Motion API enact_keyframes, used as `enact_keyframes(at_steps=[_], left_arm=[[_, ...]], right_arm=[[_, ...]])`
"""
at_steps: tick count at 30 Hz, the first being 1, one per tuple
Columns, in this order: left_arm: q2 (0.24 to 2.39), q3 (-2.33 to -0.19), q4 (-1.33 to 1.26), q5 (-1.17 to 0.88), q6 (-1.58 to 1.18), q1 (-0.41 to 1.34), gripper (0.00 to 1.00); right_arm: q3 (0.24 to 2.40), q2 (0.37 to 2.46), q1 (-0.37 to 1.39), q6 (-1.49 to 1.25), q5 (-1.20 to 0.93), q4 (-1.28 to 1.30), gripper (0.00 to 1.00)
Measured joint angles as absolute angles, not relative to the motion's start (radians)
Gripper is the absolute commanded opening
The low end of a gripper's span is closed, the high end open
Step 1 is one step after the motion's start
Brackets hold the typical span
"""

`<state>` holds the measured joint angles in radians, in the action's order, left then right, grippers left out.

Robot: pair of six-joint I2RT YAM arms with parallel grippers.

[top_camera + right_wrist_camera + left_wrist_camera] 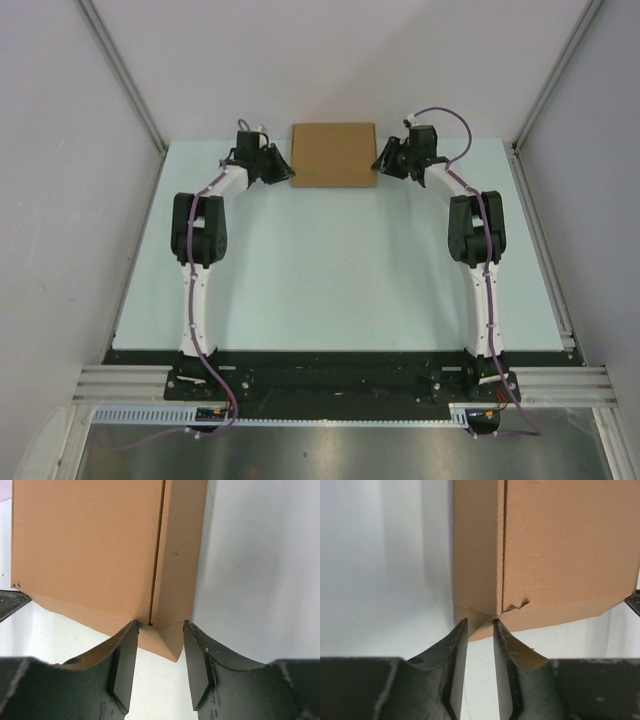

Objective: Fold the paper box

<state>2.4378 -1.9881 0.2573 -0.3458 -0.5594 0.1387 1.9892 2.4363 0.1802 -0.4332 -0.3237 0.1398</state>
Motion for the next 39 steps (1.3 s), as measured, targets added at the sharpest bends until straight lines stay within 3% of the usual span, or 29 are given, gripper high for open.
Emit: enact_keyframes(at_steps=[5, 10, 11, 13, 14, 19, 22, 29, 39], left_arm=[[2.373, -1.825, 0.109, -0.311, -0.575, 0.138, 0.43], [2.320, -1.699, 0.056, -0.266, -0.576, 0.134, 0.42], [2.308, -1.678, 0.045, -0.265, -0.577, 0.133, 0.38], [2.267, -1.597, -0.003, -0.263, -0.585, 0.128, 0.30], [2.246, -1.561, -0.031, -0.268, -0.595, 0.126, 0.21], [2.210, -1.469, -0.192, -0.352, -0.676, 0.107, 0.05], [2.210, -1.438, -0.292, -0.414, -0.738, 0.098, 0.00], [2.245, -1.433, -0.421, -0.517, -0.841, 0.096, 0.00], [2.291, -1.439, -0.439, -0.589, -0.902, 0.096, 0.00]], right_arm=[[1.944, 2.418, 0.178, -0.436, -0.321, 0.100, 0.51], [1.884, 2.384, 0.178, -0.437, -0.298, 0.075, 0.52], [1.863, 2.371, 0.178, -0.439, -0.289, 0.071, 0.50], [1.810, 2.344, 0.176, -0.445, -0.281, 0.057, 0.42], [1.780, 2.329, 0.175, -0.453, -0.278, 0.042, 0.32], [1.667, 2.284, 0.163, -0.503, -0.296, -0.033, 0.00], [1.643, 2.283, 0.152, -0.525, -0.312, -0.051, 0.00], [1.643, 2.284, 0.142, -0.557, -0.358, -0.092, 0.00], [1.595, 2.284, 0.149, -0.657, -0.462, -0.208, 0.00]])
